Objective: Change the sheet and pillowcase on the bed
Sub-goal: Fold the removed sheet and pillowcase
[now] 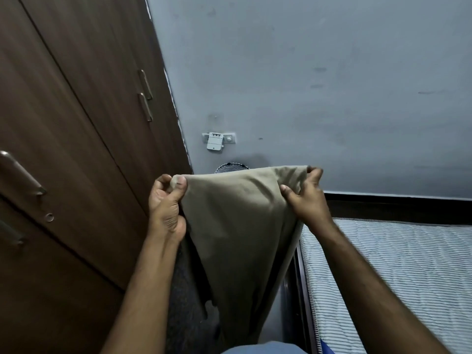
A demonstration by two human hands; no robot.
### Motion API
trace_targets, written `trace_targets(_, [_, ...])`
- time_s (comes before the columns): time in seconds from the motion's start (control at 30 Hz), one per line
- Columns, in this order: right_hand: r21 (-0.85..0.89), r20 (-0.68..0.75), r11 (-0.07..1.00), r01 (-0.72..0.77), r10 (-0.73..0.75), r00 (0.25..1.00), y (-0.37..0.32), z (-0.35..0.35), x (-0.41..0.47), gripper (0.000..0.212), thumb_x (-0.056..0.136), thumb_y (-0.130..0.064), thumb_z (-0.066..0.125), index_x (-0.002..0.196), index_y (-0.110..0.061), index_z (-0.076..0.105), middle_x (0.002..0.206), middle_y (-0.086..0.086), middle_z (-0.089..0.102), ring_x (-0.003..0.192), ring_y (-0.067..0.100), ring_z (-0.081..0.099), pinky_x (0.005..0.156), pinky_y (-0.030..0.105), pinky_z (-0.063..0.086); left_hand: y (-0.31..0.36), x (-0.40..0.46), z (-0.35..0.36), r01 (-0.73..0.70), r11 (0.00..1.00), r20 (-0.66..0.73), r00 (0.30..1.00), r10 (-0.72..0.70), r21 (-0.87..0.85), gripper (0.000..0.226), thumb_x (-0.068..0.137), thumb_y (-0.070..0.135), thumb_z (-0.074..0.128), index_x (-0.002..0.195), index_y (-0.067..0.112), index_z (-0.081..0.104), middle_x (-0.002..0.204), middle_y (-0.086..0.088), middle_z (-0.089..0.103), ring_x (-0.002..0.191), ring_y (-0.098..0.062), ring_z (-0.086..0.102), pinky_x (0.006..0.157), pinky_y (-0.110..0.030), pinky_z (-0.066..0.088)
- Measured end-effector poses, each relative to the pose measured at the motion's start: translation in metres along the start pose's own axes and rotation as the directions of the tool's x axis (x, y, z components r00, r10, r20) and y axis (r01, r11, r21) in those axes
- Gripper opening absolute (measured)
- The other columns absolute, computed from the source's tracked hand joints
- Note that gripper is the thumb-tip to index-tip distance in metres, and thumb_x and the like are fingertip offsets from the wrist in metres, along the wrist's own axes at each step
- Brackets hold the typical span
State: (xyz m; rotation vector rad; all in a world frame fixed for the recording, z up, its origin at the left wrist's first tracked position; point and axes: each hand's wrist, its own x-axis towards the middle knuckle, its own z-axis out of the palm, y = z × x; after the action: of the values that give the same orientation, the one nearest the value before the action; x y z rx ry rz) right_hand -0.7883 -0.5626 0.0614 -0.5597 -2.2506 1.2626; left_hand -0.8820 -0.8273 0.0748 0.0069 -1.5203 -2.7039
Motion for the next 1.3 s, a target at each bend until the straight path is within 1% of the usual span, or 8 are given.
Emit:
trace_targets(0.27, [-0.031,-0.104,0.979,0.201,-0.203,0.974,0.002,0.006,-0.002,0.014,0.096,-0.013,0.062,0.106,-0.013,0.051,0.069,-0.009,0.054,0.059,-0.002,0.054,0.056,0.019,0.038,0.006,0.009,0.006,-0.146,0.987,0.024,0.989,0.145,0.061,0.023,0.099,0.0,0.056,0.094,0.022,0.053,0.079,0.009,0.063,0.074,-0.002,0.055,0.077,-0.021,0.045])
trace_targets(0.4, [0.016,0.014,0.978,0.207,-0.207,0.978,0.015,0.012,0.0,0.002,0.092,-0.019,0.07,0.094,-0.019,0.07,0.087,-0.01,0.072,0.081,-0.01,0.063,0.078,0.014,0.049,0.009,0.008,0.001,-0.211,0.961,0.031,0.977,0.209,0.178,0.022,0.101,-0.001,0.053,0.099,0.022,0.053,0.087,0.006,0.057,0.078,0.001,0.051,0.078,-0.017,0.041])
trace_targets(0.6, [-0.034,0.336,0.998,-0.061,0.069,0.939,0.014,0.015,0.0,0.074,0.083,-0.076,0.057,0.09,-0.004,0.07,0.072,0.006,0.07,0.068,0.01,0.059,0.065,0.032,0.044,0.007,-0.001,0.005,-0.203,0.966,0.099,0.977,0.189,0.16,0.016,0.101,0.005,0.055,0.107,0.019,0.054,0.086,0.005,0.062,0.078,0.0,0.054,0.075,-0.016,0.045])
trace_targets(0.73, [0.22,0.594,0.945,-0.243,0.068,0.802,0.007,0.018,-0.009,0.031,0.094,-0.034,0.069,0.083,-0.005,0.068,0.076,0.005,0.064,0.072,0.012,0.053,0.066,0.027,0.042,0.006,-0.002,0.006,-0.206,0.939,0.248,0.959,0.137,0.275,0.041,0.089,0.02,0.074,0.124,0.025,0.052,0.108,-0.001,0.065,0.1,-0.01,0.061,0.09,-0.025,0.052])
trace_targets(0.83, [0.354,0.443,0.893,-0.277,0.101,0.891,0.003,0.023,0.002,0.026,0.104,-0.03,0.054,0.084,-0.015,0.058,0.076,0.006,0.049,0.072,0.015,0.042,0.064,0.032,0.034,0.003,0.001,-0.007,-0.212,0.851,0.331,0.942,0.048,0.481,0.075,0.079,0.029,0.084,0.141,0.035,0.042,0.138,0.002,0.055,0.126,-0.006,0.055,0.105,-0.024,0.045])
trace_targets(1.03, [0.356,0.138,0.913,-0.201,0.161,0.977,-0.013,0.031,0.027,0.035,0.092,-0.052,0.046,0.073,-0.023,0.051,0.07,-0.007,0.05,0.071,0.012,0.045,0.075,0.039,0.038,-0.024,-0.015,-0.016,0.331,0.91,0.11,0.924,-0.367,0.251,0.069,0.089,0.036,0.067,0.147,0.01,0.041,0.127,-0.014,0.064,0.088,-0.012,0.072,0.068,-0.026,0.059])
trace_targets(1.17, [0.347,0.105,0.923,-0.168,0.14,0.985,-0.03,0.035,0.027,0.035,0.089,-0.059,0.044,0.071,-0.03,0.055,0.066,-0.015,0.05,0.073,0.011,0.046,0.075,0.039,0.039,-0.044,-0.048,-0.005,0.651,0.735,0.237,0.696,-0.678,0.19,0.073,0.092,0.069,0.046,0.136,0.013,0.061,0.132,-0.016,0.065,0.121,-0.028,0.064,0.106,-0.044,0.049])
trace_targets(1.3, [0.126,0.074,0.992,0.002,-0.011,0.997,-0.036,0.022,0.024,0.034,0.106,-0.039,0.042,0.087,-0.013,0.056,0.086,0.005,0.061,0.086,0.023,0.054,0.081,0.04,0.04,-0.043,-0.057,0.012,0.619,0.749,0.302,0.686,-0.662,0.236,0.061,0.098,0.059,0.043,0.123,0.012,0.071,0.125,-0.018,0.069,0.116,-0.028,0.067,0.1,-0.041,0.053])
